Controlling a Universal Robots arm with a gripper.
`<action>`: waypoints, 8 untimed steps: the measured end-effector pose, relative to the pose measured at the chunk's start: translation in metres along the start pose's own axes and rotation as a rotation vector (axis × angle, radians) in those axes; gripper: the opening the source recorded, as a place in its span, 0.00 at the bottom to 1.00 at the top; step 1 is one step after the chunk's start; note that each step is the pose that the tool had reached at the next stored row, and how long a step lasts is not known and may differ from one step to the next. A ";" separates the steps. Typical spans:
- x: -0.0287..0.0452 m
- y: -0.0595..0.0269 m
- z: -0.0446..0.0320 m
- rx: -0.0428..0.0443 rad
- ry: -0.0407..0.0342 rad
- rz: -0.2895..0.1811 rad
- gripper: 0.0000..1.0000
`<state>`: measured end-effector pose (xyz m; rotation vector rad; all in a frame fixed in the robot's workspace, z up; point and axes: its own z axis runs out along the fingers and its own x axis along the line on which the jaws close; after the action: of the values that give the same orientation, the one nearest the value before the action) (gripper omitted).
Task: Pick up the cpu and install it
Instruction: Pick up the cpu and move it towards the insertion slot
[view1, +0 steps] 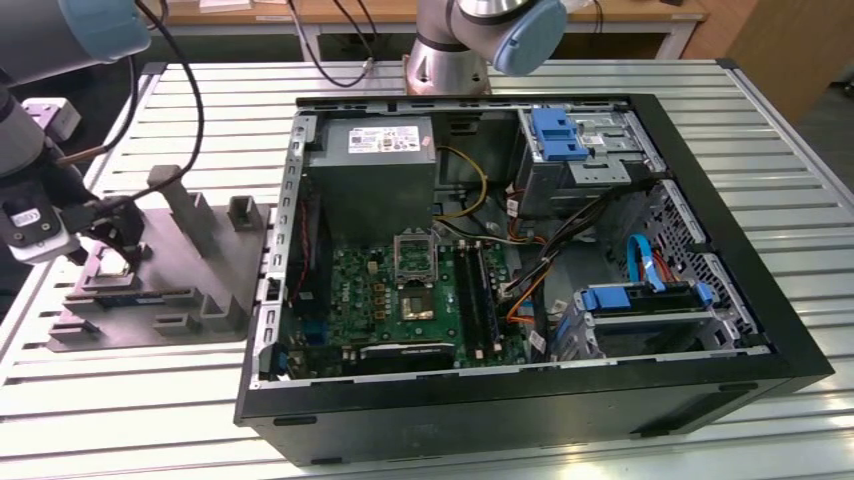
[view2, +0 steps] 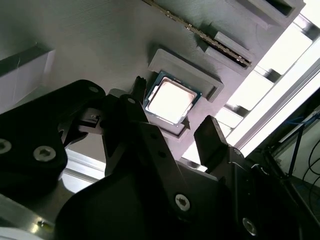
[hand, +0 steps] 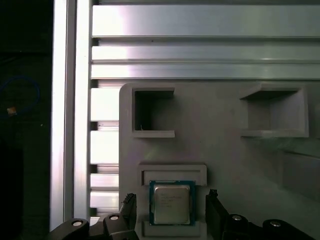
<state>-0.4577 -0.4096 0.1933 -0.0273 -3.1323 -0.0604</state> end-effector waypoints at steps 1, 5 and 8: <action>0.0000 -0.0001 0.0005 0.0000 -0.0001 0.001 0.66; 0.0000 -0.0002 0.0013 0.0001 0.0000 0.004 0.66; -0.0001 -0.0002 0.0016 0.0000 -0.0003 0.005 0.66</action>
<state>-0.4577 -0.4097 0.1917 -0.0354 -3.1324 -0.0605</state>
